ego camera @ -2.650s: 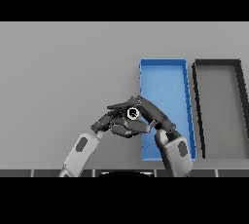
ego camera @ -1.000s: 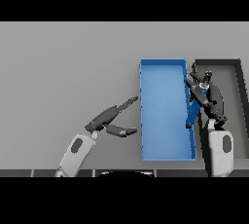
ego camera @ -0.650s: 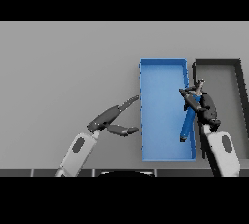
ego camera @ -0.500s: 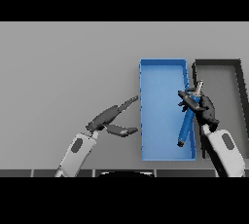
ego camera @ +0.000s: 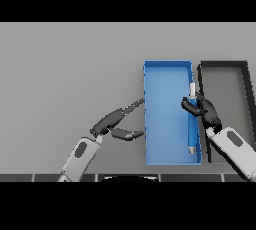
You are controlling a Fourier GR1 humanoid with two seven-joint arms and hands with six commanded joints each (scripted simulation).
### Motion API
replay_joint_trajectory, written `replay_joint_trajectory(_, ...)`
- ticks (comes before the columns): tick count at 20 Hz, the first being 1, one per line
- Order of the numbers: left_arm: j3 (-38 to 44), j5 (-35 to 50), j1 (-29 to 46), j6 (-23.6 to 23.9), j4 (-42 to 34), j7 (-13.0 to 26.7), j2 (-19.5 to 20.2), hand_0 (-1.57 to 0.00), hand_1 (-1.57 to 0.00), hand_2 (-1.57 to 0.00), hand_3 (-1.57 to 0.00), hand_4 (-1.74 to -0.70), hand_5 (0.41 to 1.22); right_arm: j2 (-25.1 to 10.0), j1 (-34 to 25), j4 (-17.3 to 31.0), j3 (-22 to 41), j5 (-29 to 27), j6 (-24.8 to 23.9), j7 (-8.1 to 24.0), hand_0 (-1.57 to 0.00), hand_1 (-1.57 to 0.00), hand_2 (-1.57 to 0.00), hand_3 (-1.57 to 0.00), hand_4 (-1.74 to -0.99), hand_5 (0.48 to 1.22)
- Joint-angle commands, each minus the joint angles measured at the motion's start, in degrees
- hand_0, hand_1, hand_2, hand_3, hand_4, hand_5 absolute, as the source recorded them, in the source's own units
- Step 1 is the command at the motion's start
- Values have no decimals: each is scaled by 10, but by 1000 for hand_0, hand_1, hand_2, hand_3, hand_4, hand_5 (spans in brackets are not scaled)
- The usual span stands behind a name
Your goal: Pick up the blue pipe and place it into the blue bin.
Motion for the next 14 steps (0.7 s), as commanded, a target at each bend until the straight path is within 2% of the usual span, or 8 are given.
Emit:
replay_joint_trajectory(1,1,-1,3,0,1,-8,4,1,1,1,1,-927,496,-18,-13,3,25,-10,8,0,-145,-137,-132,-38,-1205,837)
replay_joint_trajectory(4,-4,-2,12,1,-6,-9,2,1,1,1,1,-929,496,-32,-31,7,59,-16,10,0,-74,-70,-67,-19,-1161,771)
replay_joint_trajectory(8,-2,-6,8,2,1,-2,5,1,1,1,1,-932,497,-44,-46,5,84,-16,15,-1,-30,-28,-27,-7,-1099,725)
replay_joint_trajectory(13,-15,-10,14,7,-12,0,-8,1,1,1,1,-930,496,-48,-59,7,96,-13,35,-4,-19,-17,-17,-4,-1084,711)
replay_joint_trajectory(14,-21,-15,14,10,-11,4,-14,1,1,1,1,-930,495,-54,-54,-5,94,-17,30,-4,-19,-17,-17,-4,-1084,714)
